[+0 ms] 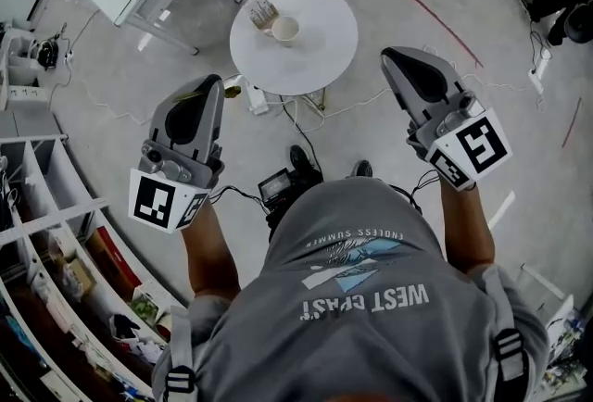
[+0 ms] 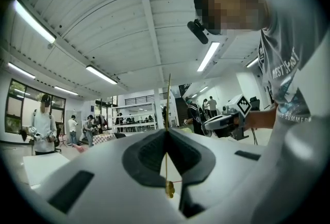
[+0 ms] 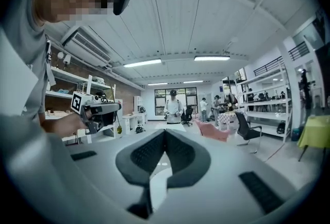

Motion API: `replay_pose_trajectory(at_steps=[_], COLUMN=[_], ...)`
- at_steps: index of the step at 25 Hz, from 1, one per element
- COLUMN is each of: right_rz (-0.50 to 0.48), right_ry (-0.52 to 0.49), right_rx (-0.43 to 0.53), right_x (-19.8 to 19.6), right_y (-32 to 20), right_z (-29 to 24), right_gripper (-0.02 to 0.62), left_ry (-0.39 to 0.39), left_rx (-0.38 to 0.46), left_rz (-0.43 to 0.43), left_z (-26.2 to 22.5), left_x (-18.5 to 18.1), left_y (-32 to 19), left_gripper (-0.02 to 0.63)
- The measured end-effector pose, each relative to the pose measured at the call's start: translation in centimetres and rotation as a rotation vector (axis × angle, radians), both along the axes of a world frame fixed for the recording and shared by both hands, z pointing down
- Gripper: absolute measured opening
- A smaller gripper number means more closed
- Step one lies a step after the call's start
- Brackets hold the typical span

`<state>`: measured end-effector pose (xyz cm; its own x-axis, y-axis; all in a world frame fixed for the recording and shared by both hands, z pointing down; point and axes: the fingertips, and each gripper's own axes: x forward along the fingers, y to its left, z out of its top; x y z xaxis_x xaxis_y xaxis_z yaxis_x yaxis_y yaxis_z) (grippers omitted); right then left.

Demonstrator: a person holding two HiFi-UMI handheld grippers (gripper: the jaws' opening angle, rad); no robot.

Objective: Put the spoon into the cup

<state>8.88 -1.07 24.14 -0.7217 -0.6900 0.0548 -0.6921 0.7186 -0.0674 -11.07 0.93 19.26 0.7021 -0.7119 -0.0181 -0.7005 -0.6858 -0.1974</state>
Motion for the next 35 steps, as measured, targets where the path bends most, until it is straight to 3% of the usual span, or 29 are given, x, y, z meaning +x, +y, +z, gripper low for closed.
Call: replay_pose_trajectory(at_steps=[13, 20, 27, 35], right_rz=[0.199, 0.230, 0.206, 0.116], right_ry=[0.036, 0.063, 0.051, 0.035], right_rx=[0.020, 0.018, 0.000, 0.002], right_x=[-4.2, -5.7, -5.4, -4.8], right_y=[-1.6, -1.9, -3.8, -7.7], right_z=[-1.7, -2.1, -1.4, -2.1], right_gripper=[0.002, 0.002, 0.002, 0.002], left_ry=[0.043, 0.067, 0.068, 0.054], left_rx=[-0.006, -0.020, -0.042, -0.050], left_rz=[0.200, 0.250, 0.239, 0.153], left_z=[-0.2, 0.5, 1.1, 0.5], left_x=[-4.1, -4.9, -4.0, -3.3], left_y=[-4.8, -6.3, -7.2, -9.4], left_gripper=[0.000, 0.000, 0.000, 0.000])
